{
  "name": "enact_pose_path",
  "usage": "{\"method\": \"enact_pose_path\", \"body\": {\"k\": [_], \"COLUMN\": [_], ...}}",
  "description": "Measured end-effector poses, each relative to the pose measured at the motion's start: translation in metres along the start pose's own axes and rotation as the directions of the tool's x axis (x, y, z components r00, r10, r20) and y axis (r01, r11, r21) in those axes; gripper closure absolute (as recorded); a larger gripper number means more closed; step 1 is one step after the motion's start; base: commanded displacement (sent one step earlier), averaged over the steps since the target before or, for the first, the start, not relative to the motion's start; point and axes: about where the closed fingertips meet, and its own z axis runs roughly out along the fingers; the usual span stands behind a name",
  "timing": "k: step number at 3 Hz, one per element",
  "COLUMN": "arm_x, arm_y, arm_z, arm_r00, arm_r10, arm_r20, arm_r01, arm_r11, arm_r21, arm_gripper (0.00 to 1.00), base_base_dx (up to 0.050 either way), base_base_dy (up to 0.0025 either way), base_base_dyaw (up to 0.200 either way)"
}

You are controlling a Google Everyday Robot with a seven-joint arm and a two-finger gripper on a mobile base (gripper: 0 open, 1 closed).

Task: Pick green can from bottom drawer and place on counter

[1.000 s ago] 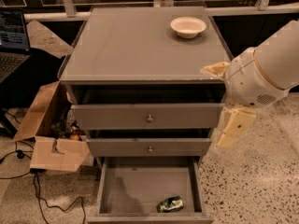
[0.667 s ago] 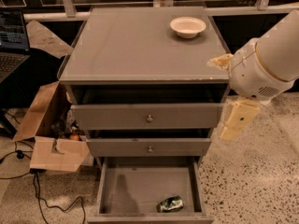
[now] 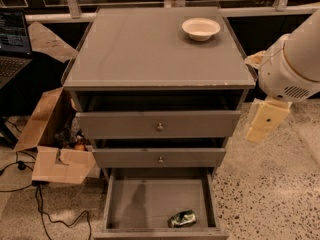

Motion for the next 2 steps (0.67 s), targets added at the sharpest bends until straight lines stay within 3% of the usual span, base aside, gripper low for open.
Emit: {"method": "enact_pose_path", "body": {"k": [2], "arm_x": [-0.0005], "arm_y": [-0.0015], "arm_z": [-0.0043], "arm_r00": [0.999], "arm_r10": [-0.035], "arm_r20": [0.026], "arm_r01": [0.035], "arm_r11": [0.9994], "arm_r21": [-0.001], "arm_gripper": [0.0], "base_base_dx": [0.0], "base_base_dy": [0.0], "base_base_dyaw": [0.0]}}
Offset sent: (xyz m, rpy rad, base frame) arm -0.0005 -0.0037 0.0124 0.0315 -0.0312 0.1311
